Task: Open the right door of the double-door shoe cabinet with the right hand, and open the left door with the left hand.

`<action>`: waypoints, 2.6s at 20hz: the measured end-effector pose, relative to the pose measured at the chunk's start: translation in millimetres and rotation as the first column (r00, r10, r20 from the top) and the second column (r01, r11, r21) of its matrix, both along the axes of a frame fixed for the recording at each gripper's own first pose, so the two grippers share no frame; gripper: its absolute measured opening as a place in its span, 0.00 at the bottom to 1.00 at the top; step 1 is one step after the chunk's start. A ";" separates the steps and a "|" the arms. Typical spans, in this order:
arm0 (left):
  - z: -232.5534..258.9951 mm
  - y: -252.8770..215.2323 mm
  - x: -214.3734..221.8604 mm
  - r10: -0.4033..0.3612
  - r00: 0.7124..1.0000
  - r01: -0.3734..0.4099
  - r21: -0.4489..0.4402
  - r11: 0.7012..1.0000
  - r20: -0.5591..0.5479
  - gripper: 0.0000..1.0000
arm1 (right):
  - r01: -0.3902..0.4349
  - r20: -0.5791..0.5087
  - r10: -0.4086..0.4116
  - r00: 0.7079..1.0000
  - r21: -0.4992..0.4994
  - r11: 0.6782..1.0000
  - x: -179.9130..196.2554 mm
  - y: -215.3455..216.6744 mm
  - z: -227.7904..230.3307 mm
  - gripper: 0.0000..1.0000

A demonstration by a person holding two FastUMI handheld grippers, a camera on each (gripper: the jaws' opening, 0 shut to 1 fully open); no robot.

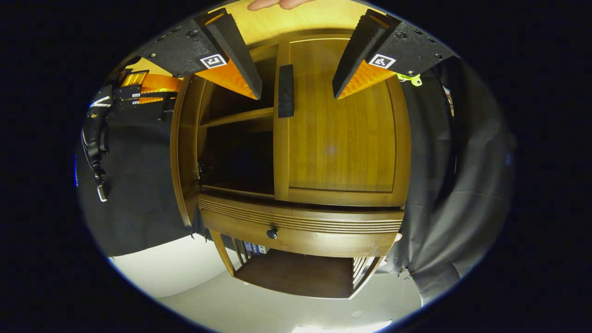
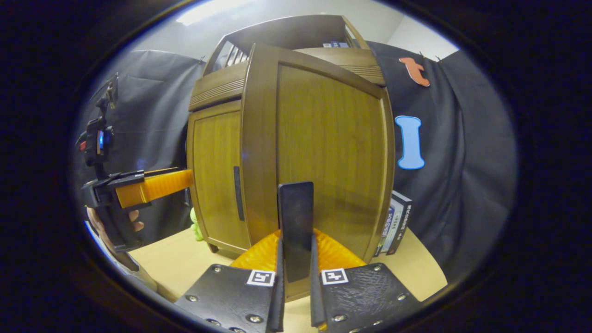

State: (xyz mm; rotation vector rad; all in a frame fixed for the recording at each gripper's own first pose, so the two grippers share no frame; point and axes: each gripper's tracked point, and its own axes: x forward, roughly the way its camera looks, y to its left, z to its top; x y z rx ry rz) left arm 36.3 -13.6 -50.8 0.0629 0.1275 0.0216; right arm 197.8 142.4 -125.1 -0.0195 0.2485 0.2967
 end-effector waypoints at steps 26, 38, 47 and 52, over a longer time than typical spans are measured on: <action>-11.8 13.6 11.5 0.044 0.998 -0.044 -0.007 0.999 -0.035 0.96 | 0.273 0.065 -0.272 0.960 -0.010 0.962 -10.2 -143.0 13.5 0.01; -31.8 18.3 23.0 0.056 0.995 -0.057 -0.011 0.998 -0.085 0.96 | 0.283 0.079 -0.280 0.957 -0.029 0.959 -16.9 -186.1 17.4 0.63; -44.8 16.8 44.2 0.058 0.995 -0.060 -0.031 0.998 -0.084 0.92 | 0.435 0.237 -0.435 0.869 0.055 0.899 -77.8 -211.9 65.2 0.95; -39.7 21.3 68.4 0.110 0.994 -0.110 -0.049 0.993 -0.013 0.92 | 0.373 0.308 -0.397 0.865 0.137 0.918 -111.3 -134.9 78.4 0.94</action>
